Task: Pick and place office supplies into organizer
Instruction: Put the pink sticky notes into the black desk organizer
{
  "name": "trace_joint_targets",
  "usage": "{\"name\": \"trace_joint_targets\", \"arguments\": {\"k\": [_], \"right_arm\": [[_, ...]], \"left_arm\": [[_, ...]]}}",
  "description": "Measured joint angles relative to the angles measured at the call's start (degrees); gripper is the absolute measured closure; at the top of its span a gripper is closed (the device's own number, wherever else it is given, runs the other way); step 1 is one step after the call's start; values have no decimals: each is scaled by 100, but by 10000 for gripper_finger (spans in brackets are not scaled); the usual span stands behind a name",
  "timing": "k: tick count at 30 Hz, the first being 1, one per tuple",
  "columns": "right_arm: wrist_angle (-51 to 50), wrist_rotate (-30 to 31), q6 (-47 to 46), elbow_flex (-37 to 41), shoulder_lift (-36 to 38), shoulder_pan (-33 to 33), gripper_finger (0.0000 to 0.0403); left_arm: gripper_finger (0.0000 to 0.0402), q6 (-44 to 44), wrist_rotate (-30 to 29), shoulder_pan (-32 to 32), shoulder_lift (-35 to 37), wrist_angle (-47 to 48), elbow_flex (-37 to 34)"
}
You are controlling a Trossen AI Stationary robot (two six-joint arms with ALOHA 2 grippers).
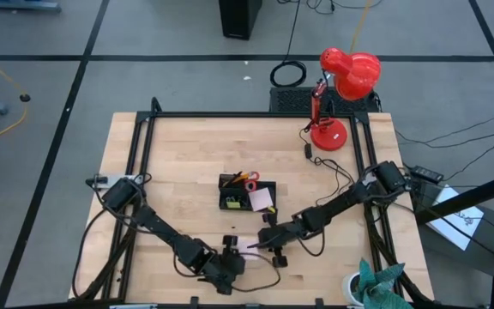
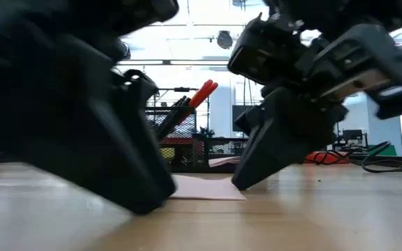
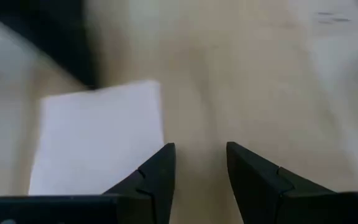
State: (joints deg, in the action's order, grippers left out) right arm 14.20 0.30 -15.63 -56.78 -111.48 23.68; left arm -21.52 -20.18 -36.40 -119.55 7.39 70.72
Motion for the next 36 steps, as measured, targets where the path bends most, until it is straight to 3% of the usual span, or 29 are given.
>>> {"name": "trace_joint_targets", "arguments": {"k": [8, 12, 19, 29, 36], "right_arm": [[285, -115, 281, 51, -4, 176, 403], [391, 306, 449, 46, 38, 199, 403], [404, 1168, 589, 37, 98, 121, 403], [182, 1124, 33, 210, 98, -222, 403], [344, 899, -125, 390, 85, -277, 403]], "left_arm": [[252, 294, 13, 150, 24, 150, 0], [252, 857, 58, 66, 148, 219, -7], [252, 2065, -637, -171, 240, 411, -22], [252, 3339, -900, -144, 104, 617, 13], [252, 3548, -1269, -129, -246, 645, 33]]}}
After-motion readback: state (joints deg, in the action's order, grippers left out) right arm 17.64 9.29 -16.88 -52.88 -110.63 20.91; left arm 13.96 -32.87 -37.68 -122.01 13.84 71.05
